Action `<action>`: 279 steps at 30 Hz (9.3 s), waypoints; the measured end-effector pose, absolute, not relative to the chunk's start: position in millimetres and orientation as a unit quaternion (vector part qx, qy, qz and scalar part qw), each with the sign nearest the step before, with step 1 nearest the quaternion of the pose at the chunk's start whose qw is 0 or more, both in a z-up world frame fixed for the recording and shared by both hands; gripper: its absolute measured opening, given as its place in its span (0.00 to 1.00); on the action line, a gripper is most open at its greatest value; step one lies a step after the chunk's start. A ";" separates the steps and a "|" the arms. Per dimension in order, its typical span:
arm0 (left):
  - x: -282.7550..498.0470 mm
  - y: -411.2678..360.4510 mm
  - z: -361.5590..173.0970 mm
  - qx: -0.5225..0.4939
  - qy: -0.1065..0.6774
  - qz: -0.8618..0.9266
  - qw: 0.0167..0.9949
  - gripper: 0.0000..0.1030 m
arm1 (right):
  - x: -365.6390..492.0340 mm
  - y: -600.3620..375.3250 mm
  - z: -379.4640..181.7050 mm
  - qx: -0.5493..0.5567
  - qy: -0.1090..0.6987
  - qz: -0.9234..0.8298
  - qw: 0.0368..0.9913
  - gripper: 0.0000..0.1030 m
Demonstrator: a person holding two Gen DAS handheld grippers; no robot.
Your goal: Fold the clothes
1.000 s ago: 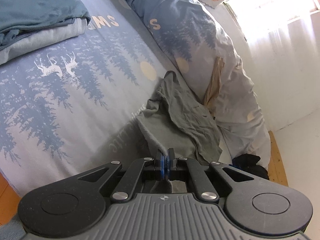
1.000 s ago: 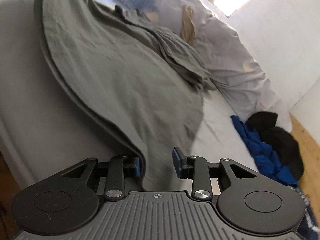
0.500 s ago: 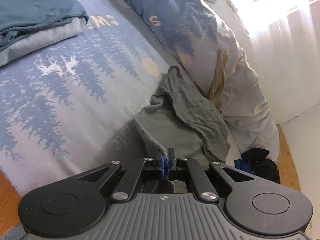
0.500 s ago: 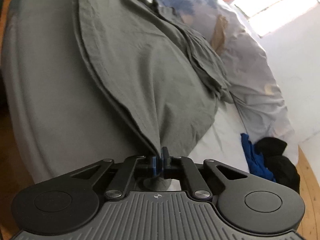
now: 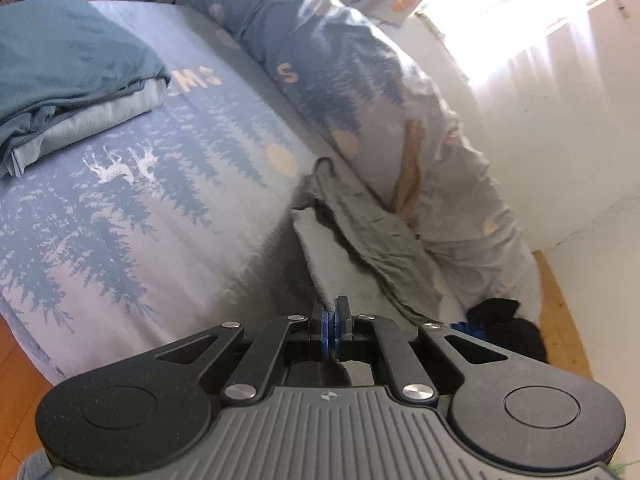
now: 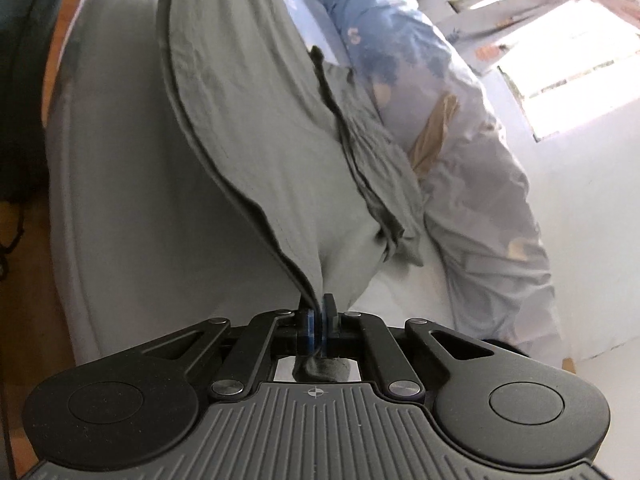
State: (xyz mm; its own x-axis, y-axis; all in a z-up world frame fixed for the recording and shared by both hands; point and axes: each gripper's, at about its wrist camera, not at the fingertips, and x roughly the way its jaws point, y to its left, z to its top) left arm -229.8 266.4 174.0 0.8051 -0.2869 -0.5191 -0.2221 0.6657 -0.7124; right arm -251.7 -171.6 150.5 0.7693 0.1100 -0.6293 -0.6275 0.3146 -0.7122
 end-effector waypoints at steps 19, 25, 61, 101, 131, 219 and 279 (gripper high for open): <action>-341.6 252.9 219.6 -0.423 0.263 -0.094 0.862 0.06 | -373.4 -182.1 239.0 -0.548 0.272 0.271 0.743 0.03; -373.1 251.8 237.5 -0.434 0.235 -0.111 0.863 0.06 | -401.6 -180.8 279.7 -0.534 0.278 0.272 0.751 0.03; -23.4 251.2 99.3 -0.454 0.381 0.095 0.800 0.06 | -10.9 -195.7 159.4 -0.381 0.416 0.243 0.789 0.04; -46.6 88.5 71.3 -0.120 0.287 0.011 0.950 0.75 | 0.0 -140.2 40.4 -0.011 0.393 0.228 0.891 0.32; 35.2 87.3 27.2 -0.095 0.300 0.021 0.949 0.89 | 30.0 -156.7 26.0 0.089 0.283 0.175 0.939 1.00; -214.1 314.1 47.0 -0.358 0.408 0.006 0.840 1.00 | -262.5 127.8 29.0 -0.330 0.183 0.352 0.857 0.64; -170.1 264.5 36.5 -0.491 0.421 -0.089 0.758 0.15 | -280.4 79.1 19.8 -0.312 0.103 0.242 0.913 0.68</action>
